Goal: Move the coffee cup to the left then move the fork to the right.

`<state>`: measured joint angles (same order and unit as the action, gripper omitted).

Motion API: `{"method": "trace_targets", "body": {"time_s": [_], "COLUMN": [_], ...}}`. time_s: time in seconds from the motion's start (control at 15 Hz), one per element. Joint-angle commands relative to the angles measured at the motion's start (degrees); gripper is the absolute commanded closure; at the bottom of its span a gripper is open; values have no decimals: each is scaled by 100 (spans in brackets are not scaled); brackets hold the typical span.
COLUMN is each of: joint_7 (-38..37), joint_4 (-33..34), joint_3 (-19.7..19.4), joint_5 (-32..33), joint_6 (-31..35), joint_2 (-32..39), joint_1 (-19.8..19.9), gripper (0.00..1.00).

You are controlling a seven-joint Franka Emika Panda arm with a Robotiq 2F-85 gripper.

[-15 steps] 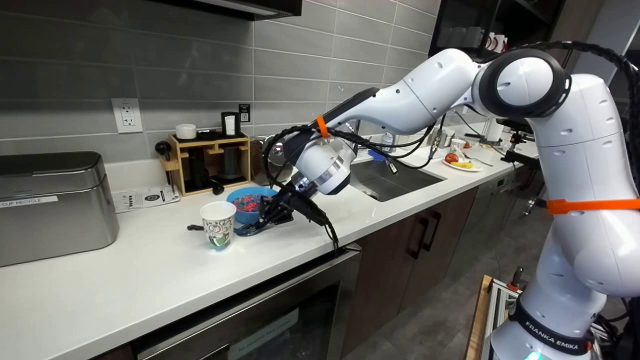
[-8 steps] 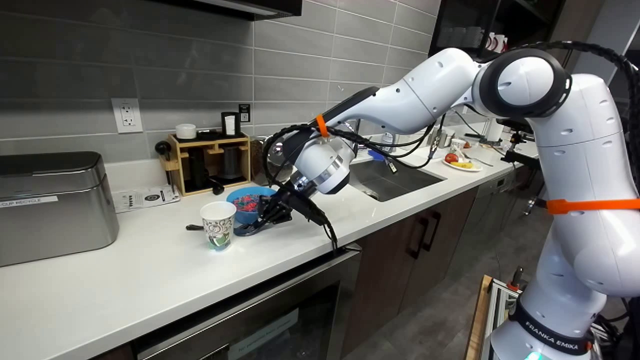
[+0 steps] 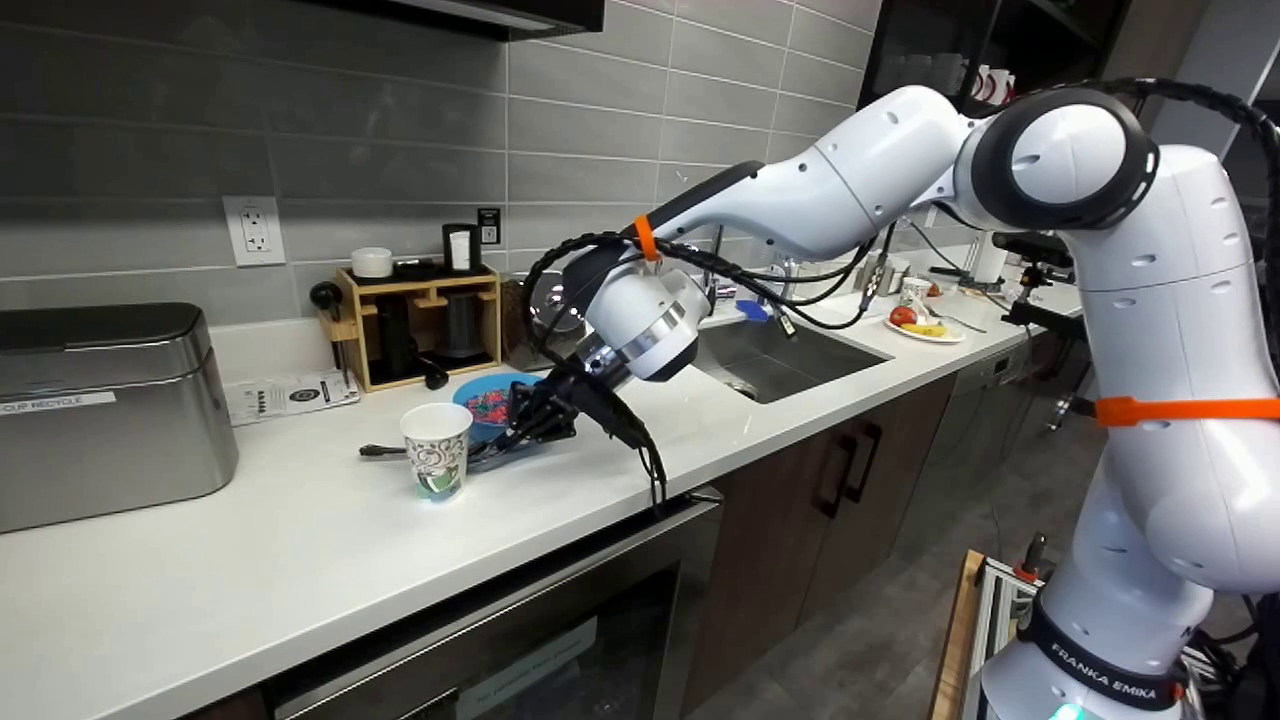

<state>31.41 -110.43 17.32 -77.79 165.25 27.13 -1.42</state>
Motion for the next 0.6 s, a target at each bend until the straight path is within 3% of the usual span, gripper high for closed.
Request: {"method": "trace_targets", "body": {"time_s": [0.0, 0.53], "joint_7": [400, 1106], "joint_4": [-75, -87], "joint_3": [170, 256], "joint_5": [-467, -1220], "joint_6": [-55, -21], "joint_2": [-195, -448], "joint_1": [150, 245], "gripper": [99, 99]}}
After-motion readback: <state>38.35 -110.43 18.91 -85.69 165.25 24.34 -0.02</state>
